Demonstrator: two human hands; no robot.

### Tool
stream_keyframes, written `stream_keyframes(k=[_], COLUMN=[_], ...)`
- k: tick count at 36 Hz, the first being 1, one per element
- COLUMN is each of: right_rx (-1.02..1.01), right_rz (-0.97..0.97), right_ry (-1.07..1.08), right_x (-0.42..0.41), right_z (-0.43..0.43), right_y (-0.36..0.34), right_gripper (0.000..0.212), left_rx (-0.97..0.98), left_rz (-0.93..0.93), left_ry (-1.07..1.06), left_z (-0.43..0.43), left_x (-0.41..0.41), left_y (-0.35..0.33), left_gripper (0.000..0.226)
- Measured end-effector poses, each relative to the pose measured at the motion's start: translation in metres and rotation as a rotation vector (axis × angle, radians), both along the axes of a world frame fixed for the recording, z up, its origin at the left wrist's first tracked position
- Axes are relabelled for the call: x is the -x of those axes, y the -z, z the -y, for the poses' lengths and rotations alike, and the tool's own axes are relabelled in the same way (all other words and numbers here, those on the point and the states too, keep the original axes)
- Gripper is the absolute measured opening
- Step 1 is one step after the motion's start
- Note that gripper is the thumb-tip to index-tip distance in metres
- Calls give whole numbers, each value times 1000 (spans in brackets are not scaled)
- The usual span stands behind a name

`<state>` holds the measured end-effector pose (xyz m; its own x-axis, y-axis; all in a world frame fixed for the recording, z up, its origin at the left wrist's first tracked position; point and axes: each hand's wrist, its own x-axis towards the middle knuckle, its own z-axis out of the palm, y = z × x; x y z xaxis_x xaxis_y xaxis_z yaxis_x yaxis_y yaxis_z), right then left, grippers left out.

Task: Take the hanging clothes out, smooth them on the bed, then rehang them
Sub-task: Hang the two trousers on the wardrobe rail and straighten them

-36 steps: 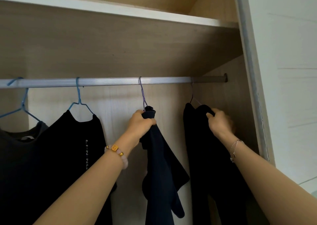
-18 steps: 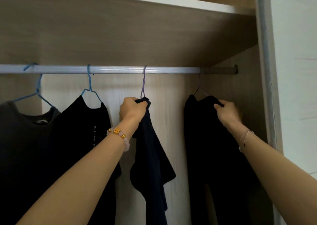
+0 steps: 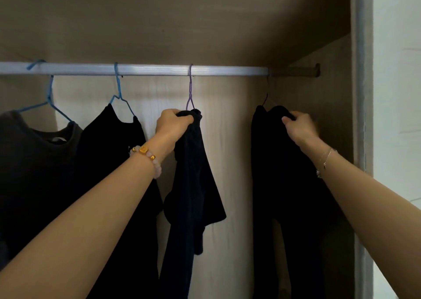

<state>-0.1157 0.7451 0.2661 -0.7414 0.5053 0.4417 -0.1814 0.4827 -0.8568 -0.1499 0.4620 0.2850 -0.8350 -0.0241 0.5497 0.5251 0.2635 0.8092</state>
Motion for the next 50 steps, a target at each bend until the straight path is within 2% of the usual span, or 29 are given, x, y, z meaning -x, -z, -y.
stream_keyframes(k=[5,16,25,29,32,33,35,37,39,45,50], right_rx=[-34,-59,-241,-229,-189,-177,-161,-158,-153,-145,-135], right_rz=[-34,-36,-110,-118,-126,-126,-124,-122,-116,-117,-96], right_ry=[41,-45,-9,-39,-68,-74,-82,-88,-94,-106,-142], right_x=[3,3,-4,-7,-10,-11,-13,-15,-16,-22,-26], right_z=[1,6,49,56,52,51,49,47,46,47,45], right_y=[2,-2,2,2,5,6,8,9,9,8,6], right_gripper=[44,44,41,40,40,40,40,40,39,39,38], left_rx=[24,42,0,29,83,124,291,422,445,451,244], left_rz=[21,43,36,48,48,38,-34,-166,-222,-43,59], left_ry=[48,-46,-64,-58,-62,-100,-313,-530,-589,-385,-78], left_z=[2,12,29,34,35,35,34,32,31,32,23], left_x=[-3,-7,-12,-18,-18,-17,-17,-22,-24,-14,-12], left_y=[-3,-9,-15,-18,-19,-18,-16,-11,-4,2,0], left_gripper=[3,21,18,5,8,21,47,52,47,41,26])
